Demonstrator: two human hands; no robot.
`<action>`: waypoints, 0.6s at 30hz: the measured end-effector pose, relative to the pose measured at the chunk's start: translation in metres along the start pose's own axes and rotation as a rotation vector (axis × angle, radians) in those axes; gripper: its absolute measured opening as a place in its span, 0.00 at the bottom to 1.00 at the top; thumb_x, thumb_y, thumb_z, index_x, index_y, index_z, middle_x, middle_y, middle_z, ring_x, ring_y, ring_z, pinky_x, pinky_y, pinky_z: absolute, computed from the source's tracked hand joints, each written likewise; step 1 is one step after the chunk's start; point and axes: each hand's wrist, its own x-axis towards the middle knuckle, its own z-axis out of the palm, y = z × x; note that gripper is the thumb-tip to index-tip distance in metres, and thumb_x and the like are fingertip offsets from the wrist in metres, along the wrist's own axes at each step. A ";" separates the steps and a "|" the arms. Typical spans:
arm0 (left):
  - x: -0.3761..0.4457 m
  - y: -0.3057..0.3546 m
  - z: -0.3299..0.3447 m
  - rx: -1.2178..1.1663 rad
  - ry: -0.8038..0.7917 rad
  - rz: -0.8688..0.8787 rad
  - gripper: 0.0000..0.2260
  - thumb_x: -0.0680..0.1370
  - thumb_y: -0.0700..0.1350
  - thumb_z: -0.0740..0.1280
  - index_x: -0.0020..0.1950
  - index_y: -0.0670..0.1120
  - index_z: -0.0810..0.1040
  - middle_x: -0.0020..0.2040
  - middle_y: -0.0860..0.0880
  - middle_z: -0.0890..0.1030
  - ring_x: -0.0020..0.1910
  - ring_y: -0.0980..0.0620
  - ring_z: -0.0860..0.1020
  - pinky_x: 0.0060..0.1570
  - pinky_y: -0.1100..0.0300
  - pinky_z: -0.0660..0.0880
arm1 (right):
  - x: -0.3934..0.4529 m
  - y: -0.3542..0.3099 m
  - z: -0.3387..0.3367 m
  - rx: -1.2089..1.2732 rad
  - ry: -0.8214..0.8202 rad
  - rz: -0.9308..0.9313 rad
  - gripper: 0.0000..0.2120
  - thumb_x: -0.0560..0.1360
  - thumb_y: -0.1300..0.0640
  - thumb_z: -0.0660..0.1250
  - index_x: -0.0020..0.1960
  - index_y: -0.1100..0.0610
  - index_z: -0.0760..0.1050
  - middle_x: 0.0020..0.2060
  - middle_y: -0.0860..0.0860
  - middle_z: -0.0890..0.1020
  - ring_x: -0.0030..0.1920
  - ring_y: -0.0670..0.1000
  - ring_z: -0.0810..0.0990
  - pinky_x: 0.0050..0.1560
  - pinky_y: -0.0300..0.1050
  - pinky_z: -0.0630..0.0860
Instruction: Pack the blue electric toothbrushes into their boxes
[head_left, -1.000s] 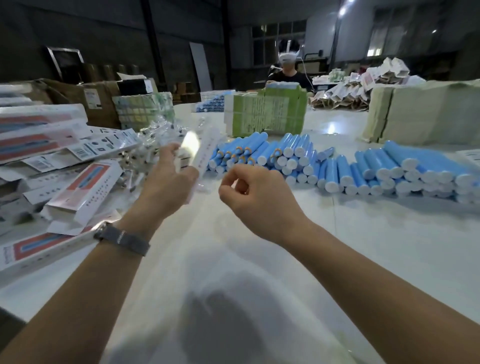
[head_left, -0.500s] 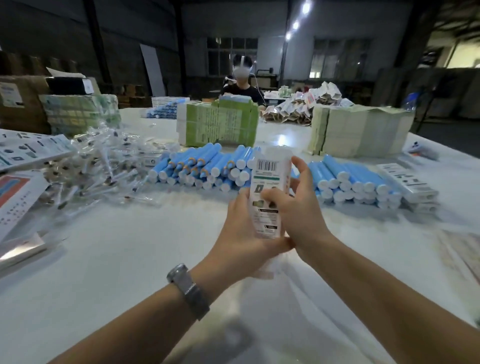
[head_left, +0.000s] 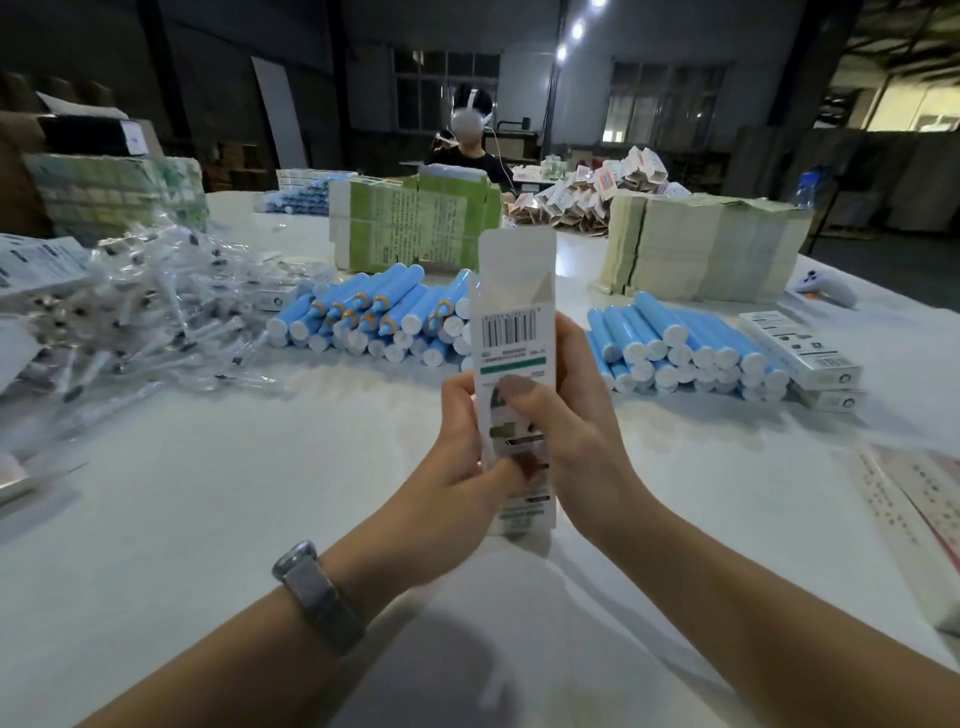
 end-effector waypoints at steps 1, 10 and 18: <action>-0.001 -0.001 0.001 0.001 -0.014 -0.007 0.24 0.76 0.32 0.60 0.59 0.61 0.65 0.62 0.59 0.78 0.65 0.56 0.77 0.55 0.59 0.79 | -0.001 0.001 0.000 -0.004 -0.002 0.008 0.22 0.73 0.61 0.63 0.66 0.56 0.68 0.52 0.51 0.82 0.50 0.50 0.83 0.45 0.42 0.80; -0.001 0.003 -0.003 0.086 -0.078 0.010 0.25 0.76 0.35 0.62 0.60 0.62 0.59 0.59 0.65 0.77 0.64 0.58 0.78 0.55 0.62 0.79 | -0.005 0.003 -0.001 0.008 -0.089 -0.002 0.20 0.74 0.63 0.61 0.64 0.51 0.66 0.51 0.45 0.82 0.51 0.46 0.82 0.46 0.39 0.79; 0.003 0.017 -0.016 0.261 -0.119 0.084 0.25 0.75 0.37 0.67 0.62 0.58 0.58 0.54 0.72 0.73 0.61 0.64 0.77 0.52 0.69 0.77 | -0.003 0.006 -0.004 -0.006 -0.140 -0.035 0.18 0.71 0.55 0.65 0.60 0.51 0.69 0.49 0.43 0.83 0.52 0.46 0.81 0.48 0.41 0.79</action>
